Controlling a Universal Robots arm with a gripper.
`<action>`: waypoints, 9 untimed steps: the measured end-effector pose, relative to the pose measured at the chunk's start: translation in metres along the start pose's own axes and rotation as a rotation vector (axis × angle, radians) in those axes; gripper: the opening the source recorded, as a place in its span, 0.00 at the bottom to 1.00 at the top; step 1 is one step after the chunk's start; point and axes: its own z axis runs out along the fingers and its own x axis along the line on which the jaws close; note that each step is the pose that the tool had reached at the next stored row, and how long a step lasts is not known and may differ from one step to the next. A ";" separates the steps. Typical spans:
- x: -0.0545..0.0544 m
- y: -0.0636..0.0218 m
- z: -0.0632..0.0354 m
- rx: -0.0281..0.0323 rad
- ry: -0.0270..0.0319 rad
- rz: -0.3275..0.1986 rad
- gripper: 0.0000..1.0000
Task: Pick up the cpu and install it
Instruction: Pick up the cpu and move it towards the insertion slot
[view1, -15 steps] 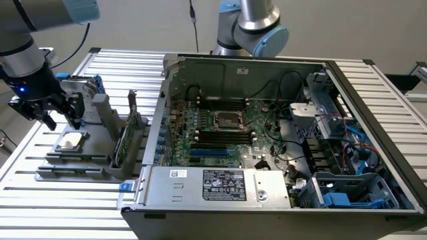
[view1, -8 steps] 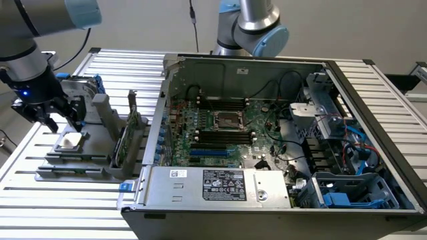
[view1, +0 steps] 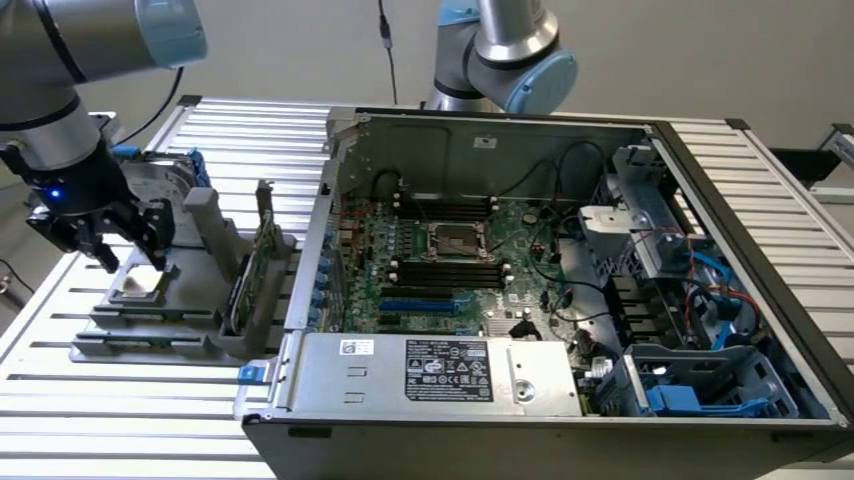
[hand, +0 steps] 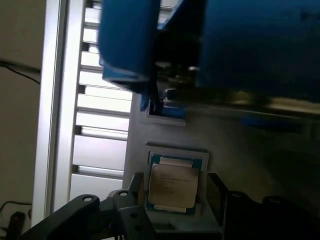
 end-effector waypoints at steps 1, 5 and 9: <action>0.000 0.0000 0.0007 0.0065 -0.0001 0.001 0.62; 0.000 0.0000 0.0042 0.0270 -0.0007 0.001 0.62; 0.000 0.0001 0.0097 0.0333 -0.0003 0.003 0.62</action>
